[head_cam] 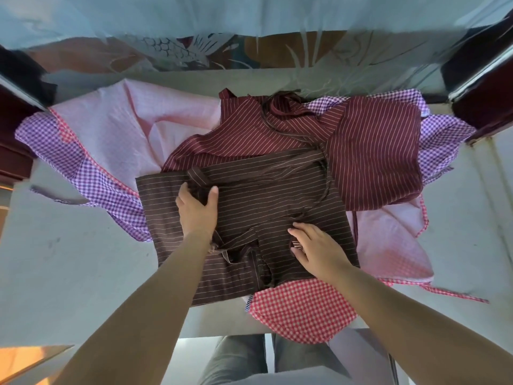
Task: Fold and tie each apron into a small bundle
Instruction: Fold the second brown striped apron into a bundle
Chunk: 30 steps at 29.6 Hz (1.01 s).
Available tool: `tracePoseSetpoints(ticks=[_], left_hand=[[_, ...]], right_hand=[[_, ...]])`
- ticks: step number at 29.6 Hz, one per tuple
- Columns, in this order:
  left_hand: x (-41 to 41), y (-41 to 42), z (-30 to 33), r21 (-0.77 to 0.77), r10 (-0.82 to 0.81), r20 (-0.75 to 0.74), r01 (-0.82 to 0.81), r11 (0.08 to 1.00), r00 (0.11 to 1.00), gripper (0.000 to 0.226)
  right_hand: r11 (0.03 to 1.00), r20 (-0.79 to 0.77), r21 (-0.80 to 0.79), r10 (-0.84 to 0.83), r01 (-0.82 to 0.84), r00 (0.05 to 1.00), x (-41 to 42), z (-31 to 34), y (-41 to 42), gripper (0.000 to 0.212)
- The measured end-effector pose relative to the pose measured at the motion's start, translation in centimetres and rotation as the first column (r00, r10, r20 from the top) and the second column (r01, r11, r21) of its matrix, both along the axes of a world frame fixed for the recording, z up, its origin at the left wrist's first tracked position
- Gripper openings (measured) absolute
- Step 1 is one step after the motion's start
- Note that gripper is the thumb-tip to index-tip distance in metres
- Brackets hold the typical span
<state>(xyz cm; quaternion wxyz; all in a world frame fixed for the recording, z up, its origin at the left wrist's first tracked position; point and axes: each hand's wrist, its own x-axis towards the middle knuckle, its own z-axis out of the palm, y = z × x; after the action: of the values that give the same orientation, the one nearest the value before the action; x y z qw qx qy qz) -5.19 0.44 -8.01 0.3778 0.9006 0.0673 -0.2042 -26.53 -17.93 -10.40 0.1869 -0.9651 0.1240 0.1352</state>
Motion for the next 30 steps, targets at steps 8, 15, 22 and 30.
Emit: tracePoseSetpoints(ticks=[8, 15, 22, 30], left_hand=[[0.5, -0.7, 1.8, 0.171, -0.431, 0.289, 0.397, 0.902, 0.855, 0.016], [-5.5, 3.5, -2.7, 0.631, -0.864, 0.116, 0.635, 0.446, 0.491, 0.055], [-7.8, 2.8, -0.7, 0.356, -0.493, 0.66, 0.342, 0.87, 0.567, 0.028], [-14.1, 1.9, -4.9, 0.616, -0.998, 0.017, 0.787, -0.043, -0.068, 0.071]], right_hand=[[0.999, -0.039, 0.026, -0.022, 0.023, 0.999, 0.7, -0.1, -0.1, 0.044], [0.995, -0.081, 0.07, 0.08, -0.074, 0.994, -0.1, -0.2, -1.0, 0.045], [0.957, -0.09, 0.051, 0.291, -0.287, 0.953, -1.7, 0.1, -2.1, 0.064], [0.786, -0.175, -0.158, 0.574, -0.598, 0.8, -4.3, -1.2, -2.6, 0.063]])
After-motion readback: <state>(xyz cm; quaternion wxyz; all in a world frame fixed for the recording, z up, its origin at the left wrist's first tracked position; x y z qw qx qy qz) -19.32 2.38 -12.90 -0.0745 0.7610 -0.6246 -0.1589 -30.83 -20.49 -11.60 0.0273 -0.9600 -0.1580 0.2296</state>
